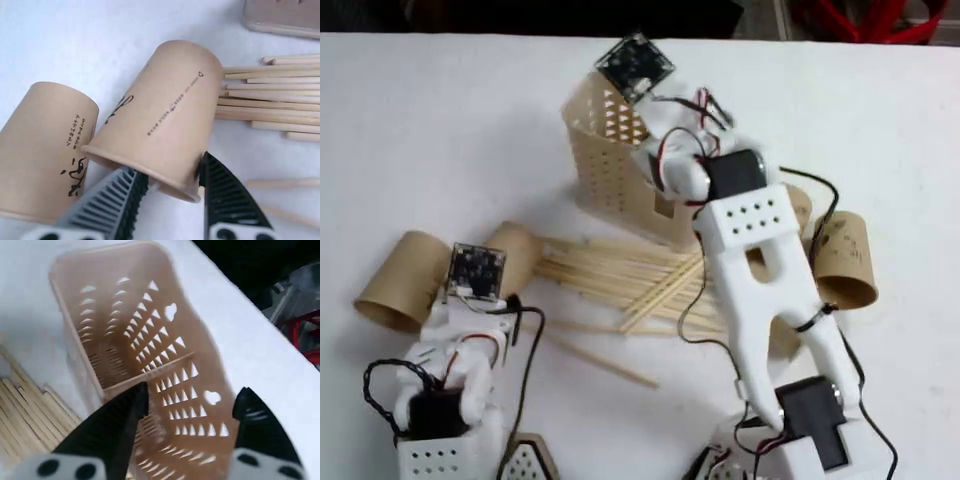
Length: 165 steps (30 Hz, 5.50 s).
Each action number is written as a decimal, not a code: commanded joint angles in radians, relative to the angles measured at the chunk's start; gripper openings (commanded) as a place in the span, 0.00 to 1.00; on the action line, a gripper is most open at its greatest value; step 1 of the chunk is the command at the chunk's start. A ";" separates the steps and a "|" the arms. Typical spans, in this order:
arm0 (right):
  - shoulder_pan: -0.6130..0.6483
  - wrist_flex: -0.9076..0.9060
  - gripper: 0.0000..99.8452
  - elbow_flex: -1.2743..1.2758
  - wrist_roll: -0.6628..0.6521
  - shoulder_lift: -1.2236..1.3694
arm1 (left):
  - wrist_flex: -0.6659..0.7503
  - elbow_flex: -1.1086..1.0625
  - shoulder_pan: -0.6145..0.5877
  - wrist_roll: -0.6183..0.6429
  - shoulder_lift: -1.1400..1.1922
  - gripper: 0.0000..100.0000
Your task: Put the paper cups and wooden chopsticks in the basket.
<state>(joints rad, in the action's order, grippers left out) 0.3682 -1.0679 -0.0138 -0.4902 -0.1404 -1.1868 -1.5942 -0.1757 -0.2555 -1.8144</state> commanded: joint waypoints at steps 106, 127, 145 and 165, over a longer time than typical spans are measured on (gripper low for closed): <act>-0.260 -0.289 0.02 -0.255 0.063 -0.453 | 0.026 -0.006 -0.008 0.003 -0.008 0.18; -0.188 -0.650 0.02 -0.913 0.273 0.262 | 0.028 -0.006 -0.008 0.003 -0.008 0.18; -0.188 -0.650 0.14 -0.799 0.255 0.165 | 0.046 -0.015 -0.008 0.003 -0.008 0.18; -0.533 -0.650 0.14 -0.167 -0.333 -0.306 | 0.046 -0.015 -0.008 0.003 -0.008 0.18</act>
<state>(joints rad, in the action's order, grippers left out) -0.0967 -1.7108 -0.2562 -0.7296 -0.3690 -1.1592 -1.6172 -0.1757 -0.2555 -1.8144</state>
